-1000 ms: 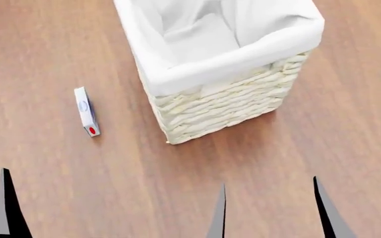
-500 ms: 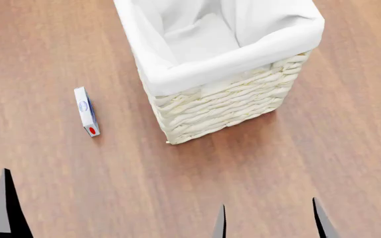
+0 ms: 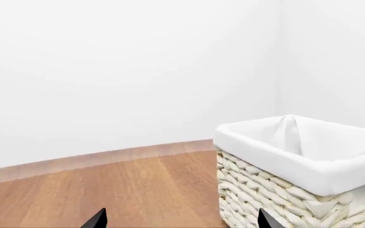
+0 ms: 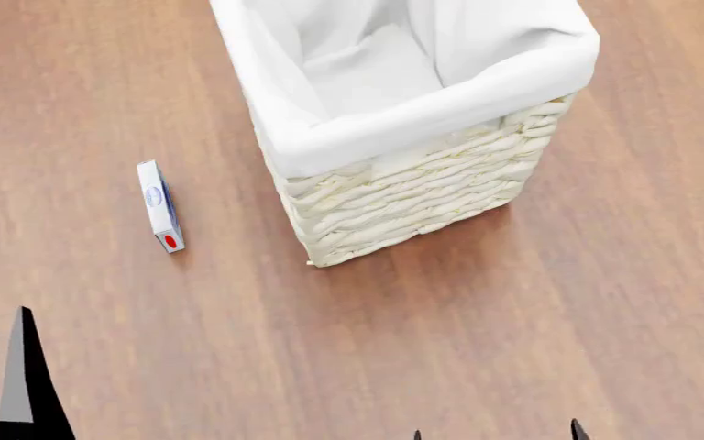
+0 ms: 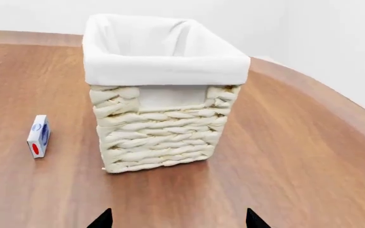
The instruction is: Pick up the alphabet soup and the cream cheese box, and put them in the basket.
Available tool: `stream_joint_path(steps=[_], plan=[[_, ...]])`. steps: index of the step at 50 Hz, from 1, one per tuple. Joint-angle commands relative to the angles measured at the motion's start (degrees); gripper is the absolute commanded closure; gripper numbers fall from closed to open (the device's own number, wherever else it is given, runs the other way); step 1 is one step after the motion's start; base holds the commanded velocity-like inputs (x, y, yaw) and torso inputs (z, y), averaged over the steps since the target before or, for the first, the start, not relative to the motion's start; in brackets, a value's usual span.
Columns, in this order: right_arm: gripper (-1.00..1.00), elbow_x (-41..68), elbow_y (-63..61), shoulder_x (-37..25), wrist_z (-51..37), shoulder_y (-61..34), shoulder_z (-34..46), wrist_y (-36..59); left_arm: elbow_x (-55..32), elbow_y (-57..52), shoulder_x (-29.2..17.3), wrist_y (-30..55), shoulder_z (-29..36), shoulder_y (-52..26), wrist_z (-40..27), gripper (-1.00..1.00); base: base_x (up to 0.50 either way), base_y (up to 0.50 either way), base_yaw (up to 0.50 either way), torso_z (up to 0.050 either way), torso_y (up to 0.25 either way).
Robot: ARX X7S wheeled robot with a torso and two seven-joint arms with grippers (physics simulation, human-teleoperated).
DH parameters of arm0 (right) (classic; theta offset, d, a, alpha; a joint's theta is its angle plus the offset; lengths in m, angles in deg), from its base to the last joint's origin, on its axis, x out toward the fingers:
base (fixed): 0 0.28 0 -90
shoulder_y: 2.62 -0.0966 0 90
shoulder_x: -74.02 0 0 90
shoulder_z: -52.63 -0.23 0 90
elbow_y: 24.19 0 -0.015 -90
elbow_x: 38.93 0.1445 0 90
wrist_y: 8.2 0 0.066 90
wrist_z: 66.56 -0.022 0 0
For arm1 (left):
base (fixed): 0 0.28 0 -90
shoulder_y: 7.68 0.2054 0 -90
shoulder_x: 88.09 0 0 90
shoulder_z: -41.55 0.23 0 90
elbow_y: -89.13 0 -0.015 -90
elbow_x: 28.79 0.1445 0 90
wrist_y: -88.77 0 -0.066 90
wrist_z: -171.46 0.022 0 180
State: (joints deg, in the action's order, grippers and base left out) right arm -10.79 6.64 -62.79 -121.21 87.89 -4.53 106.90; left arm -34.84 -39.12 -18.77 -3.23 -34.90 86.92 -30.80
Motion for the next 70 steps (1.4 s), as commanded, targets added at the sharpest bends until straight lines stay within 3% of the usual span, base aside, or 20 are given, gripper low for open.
stream_joint_path(steps=[1, 34, 70], plan=[[-1.00, 8.82, -0.23, -6.75, -9.53, -4.27, 6.43, -0.34, -0.25, 1.11, 0.13, -0.37, 0.49, -0.54, 0.04, -1.00, 0.00, 0.00, 0.00, 0.000, 0.000], [-1.00, 14.04, 5.44, -6.33, -10.88, -3.23, 8.06, -0.10, -1.09, 1.79, -0.41, -1.03, 0.70, -0.82, -0.18, -1.00, 0.00, 0.00, 0.00, 0.000, 0.000], [-1.00, 12.95, 10.00, -5.60, -7.27, 0.02, 8.96, -5.74, -0.60, 1.59, -0.71, -0.49, 1.78, -1.06, -0.75, -1.00, 0.00, 0.00, 0.00, 0.000, 0.000]])
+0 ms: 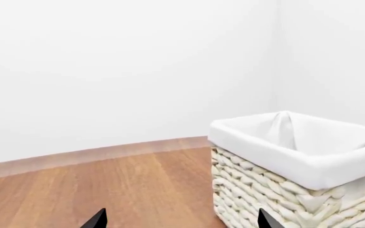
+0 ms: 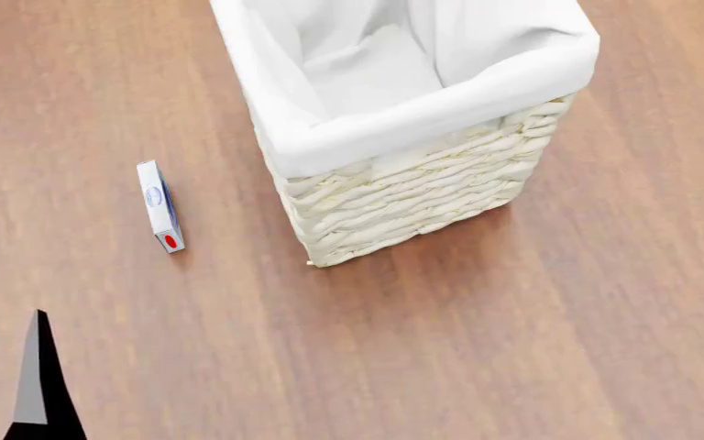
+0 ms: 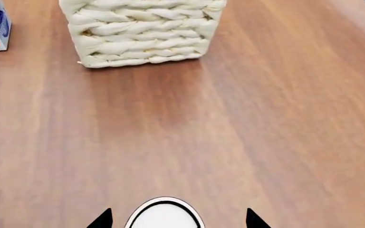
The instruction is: Pick up the alphabet soup and the cream cheese box, and put them in the basket.
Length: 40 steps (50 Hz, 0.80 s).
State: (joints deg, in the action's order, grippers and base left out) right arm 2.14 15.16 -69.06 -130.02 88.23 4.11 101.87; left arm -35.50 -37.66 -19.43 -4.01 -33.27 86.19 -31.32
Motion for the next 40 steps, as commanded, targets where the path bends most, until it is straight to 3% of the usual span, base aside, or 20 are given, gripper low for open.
stream_joint_path(steps=[1, 40], plan=[[-1.00, 0.00, 1.61, 0.73, 1.70, -0.39, 0.35, -0.75, 0.22, 0.35, -0.01, 0.34, 0.28, -0.48, -0.23, -1.00, 0.00, 0.00, 0.00, 0.000, 0.000], [-1.00, -1.04, 6.89, 2.92, 5.58, -0.37, 1.32, -3.28, 0.76, 0.05, -0.58, 0.30, 0.61, -0.07, -1.27, -1.00, 0.00, 0.00, 0.00, 0.000, 0.000]])
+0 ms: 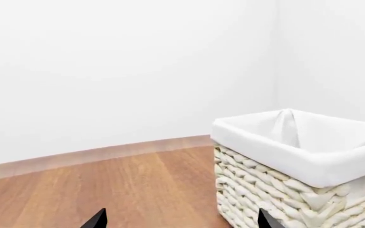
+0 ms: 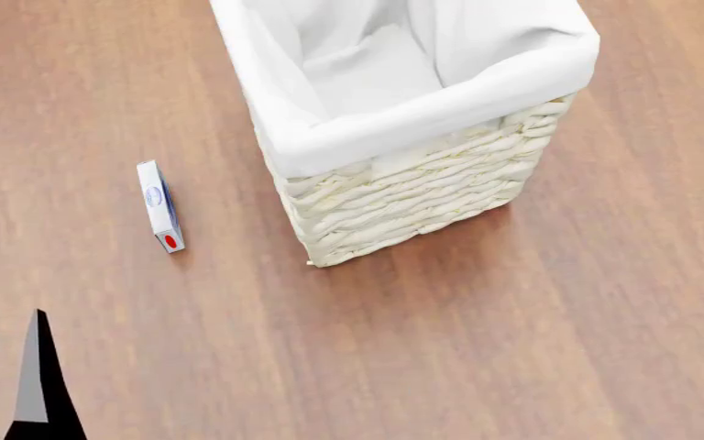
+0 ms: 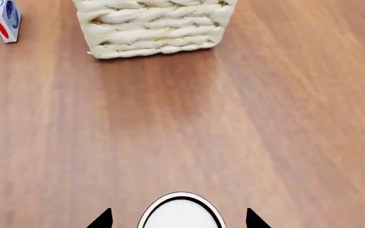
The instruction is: Pick up the alphabet soup and the cream cheese box, and put them in the basket.
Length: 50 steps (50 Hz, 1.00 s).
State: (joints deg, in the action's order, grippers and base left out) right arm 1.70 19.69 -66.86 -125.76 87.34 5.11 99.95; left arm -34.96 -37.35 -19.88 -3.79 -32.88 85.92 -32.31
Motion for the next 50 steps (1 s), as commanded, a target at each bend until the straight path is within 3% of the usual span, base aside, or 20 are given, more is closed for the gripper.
stream_joint_path(steps=[1, 43, 44, 50], plan=[[-1.00, -0.64, 2.48, 0.75, 1.46, 0.56, 0.33, -1.49, 0.34, -0.30, -0.14, 0.15, 0.27, 0.19, -0.31, -1.00, 0.00, 0.00, 0.00, 0.000, 0.000], [-1.00, -2.02, 11.02, 3.73, 5.08, 1.84, 1.34, -4.80, 0.55, -0.80, -0.70, 0.50, 0.70, 0.20, -1.19, -1.00, 0.00, 0.00, 0.00, 0.000, 0.000], [1.00, -1.98, 11.15, 3.77, 5.22, 1.86, 1.32, -4.94, 0.52, -0.87, -0.71, 0.49, 0.70, 0.23, -1.21, -1.00, 0.00, 0.00, 0.00, 0.000, 0.000], [1.00, -2.49, 11.39, 3.80, 5.23, 1.94, 1.48, -4.96, 0.62, -0.80, -0.71, 0.37, 0.93, 0.31, -1.29, -1.00, 0.00, 0.00, 0.00, 0.000, 0.000]])
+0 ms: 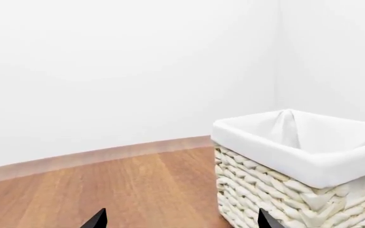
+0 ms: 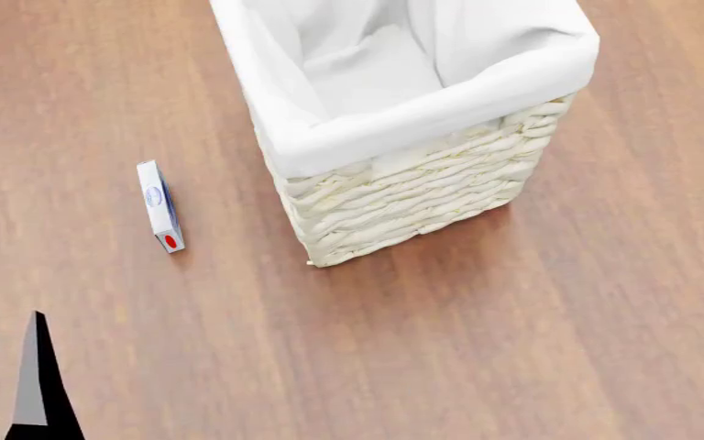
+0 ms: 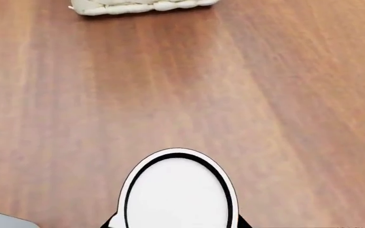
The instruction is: Pick up the alphabet soup and the cream cheese box, and put them in the basket.
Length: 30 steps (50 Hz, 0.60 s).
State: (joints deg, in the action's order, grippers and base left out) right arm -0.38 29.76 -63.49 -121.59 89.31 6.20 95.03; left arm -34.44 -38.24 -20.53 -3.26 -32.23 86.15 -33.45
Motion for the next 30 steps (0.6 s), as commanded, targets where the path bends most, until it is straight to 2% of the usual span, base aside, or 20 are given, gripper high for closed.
stream_joint_path(steps=[1, 15, 19, 30], plan=[[1.00, -0.33, 1.29, 0.43, 1.08, -0.03, 0.37, -0.07, 0.14, 0.22, -0.04, -0.09, 0.34, 0.02, -0.16, -1.00, 0.01, 0.00, 0.00, 0.000, 0.000], [1.00, -1.22, 0.81, 0.35, 0.97, -0.40, 0.79, 0.65, 0.06, 0.21, -0.20, -0.28, 0.38, 0.21, -0.48, -1.00, 0.00, 0.00, 0.00, 0.000, -0.001], [1.00, -5.11, -1.68, -0.96, -0.88, -0.61, 0.38, 0.18, 0.01, 0.05, -0.31, -0.24, 0.33, 0.22, -0.56, -1.00, 0.00, 0.00, 0.00, 0.000, 0.000], [1.00, -14.07, -15.29, -9.14, -9.73, -1.95, -4.50, 2.53, 0.52, -0.05, -0.59, -0.14, 0.52, 0.66, -0.88, -1.00, 0.00, 0.00, 0.00, 0.000, 0.000]])
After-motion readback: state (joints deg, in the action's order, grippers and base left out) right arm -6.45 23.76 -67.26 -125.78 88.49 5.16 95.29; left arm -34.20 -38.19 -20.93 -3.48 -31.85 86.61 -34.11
